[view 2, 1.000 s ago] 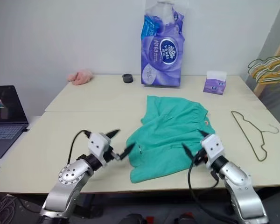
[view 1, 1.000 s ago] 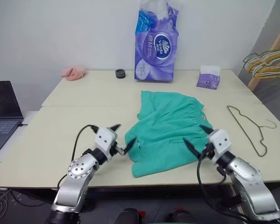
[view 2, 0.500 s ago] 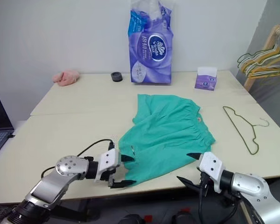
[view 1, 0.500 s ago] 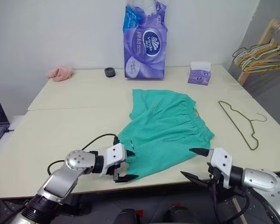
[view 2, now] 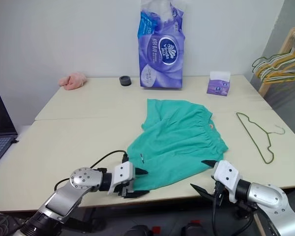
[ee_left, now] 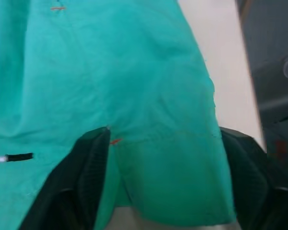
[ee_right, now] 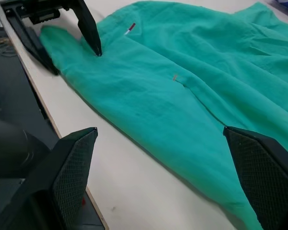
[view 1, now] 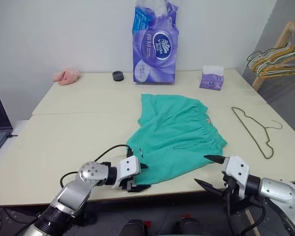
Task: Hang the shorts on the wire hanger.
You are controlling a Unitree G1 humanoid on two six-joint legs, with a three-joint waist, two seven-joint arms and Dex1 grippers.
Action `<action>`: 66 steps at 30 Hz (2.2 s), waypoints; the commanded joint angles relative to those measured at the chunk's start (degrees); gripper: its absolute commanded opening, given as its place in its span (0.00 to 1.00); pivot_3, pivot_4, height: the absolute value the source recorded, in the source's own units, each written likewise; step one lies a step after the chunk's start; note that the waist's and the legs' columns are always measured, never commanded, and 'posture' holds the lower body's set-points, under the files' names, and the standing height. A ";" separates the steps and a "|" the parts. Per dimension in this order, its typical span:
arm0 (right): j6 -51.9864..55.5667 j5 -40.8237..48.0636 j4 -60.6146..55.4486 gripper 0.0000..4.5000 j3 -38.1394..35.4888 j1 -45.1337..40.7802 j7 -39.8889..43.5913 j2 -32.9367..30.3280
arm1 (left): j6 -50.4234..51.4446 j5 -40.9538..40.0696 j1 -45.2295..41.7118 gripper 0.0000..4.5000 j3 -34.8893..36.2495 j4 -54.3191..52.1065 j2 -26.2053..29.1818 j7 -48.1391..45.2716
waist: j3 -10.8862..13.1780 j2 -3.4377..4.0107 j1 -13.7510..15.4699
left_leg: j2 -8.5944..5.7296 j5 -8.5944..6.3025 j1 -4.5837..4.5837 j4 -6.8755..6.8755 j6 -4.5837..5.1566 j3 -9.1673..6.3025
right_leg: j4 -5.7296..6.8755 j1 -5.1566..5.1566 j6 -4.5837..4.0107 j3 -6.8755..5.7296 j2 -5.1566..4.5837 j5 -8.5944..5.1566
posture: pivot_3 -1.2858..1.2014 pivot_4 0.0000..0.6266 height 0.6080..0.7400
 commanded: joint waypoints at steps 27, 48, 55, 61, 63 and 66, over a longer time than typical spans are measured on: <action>-42.04 -45.95 48.80 0.91 20.69 -34.92 -9.85 -5.69 | 0.43 -1.23 -2.73 0.00 4.87 1.18 -1.20 2.31 | -0.46 -0.44 -1.13 | 0.00 0.01 0.09 -0.03 -0.01 0.16 | 0.11 0.01 -0.06 0.15 0.03 0.12 | 0.51 0.01 1.00; -13.71 -6.72 16.63 0.01 13.40 -27.46 23.28 -13.60 | 14.81 -16.73 12.23 0.00 9.35 -19.01 25.42 -22.46 | -0.39 -0.01 -0.98 | 0.08 -0.06 0.07 -0.06 0.10 0.15 | 0.17 -0.06 -0.17 0.12 0.03 0.02 | 0.52 0.00 1.00; -1.99 -1.58 21.52 0.01 14.33 -43.03 31.12 -14.37 | 25.42 -24.54 2.85 0.00 12.56 -11.78 15.44 -14.02 | -0.25 0.25 -0.19 | 0.04 -0.04 0.14 0.15 0.09 0.21 | 0.14 0.02 -0.07 -0.03 0.00 0.03 | 0.53 0.00 1.00; -25.48 -25.57 72.91 0.01 26.21 -79.46 12.46 6.17 | 16.23 -10.43 -33.74 0.00 8.87 27.77 -1.68 -0.33 | -0.35 -0.21 -0.12 | 0.06 0.08 0.08 0.17 -0.10 0.23 | 0.19 -0.04 -0.24 -0.02 0.48 0.53 | 0.53 0.00 1.00; -30.99 -32.48 89.06 0.01 28.91 -90.78 -0.90 12.04 | 6.68 -4.53 -48.66 0.00 8.08 44.82 -5.65 4.43 | -0.34 -0.44 -0.18 | 0.04 0.29 -0.12 0.11 -0.43 0.29 | 0.19 -0.31 -0.47 -0.02 0.49 0.73 | 0.54 0.00 1.00; -34.54 -38.86 102.32 0.01 30.19 -104.55 -20.01 16.51 | -7.77 2.86 -69.08 0.00 8.46 64.83 -6.95 15.37 | -0.53 -0.84 -0.43 | 0.05 0.59 -1.63 0.11 -0.97 0.40 | 0.78 -2.17 -0.76 0.19 0.09 0.85 | 0.54 0.00 1.00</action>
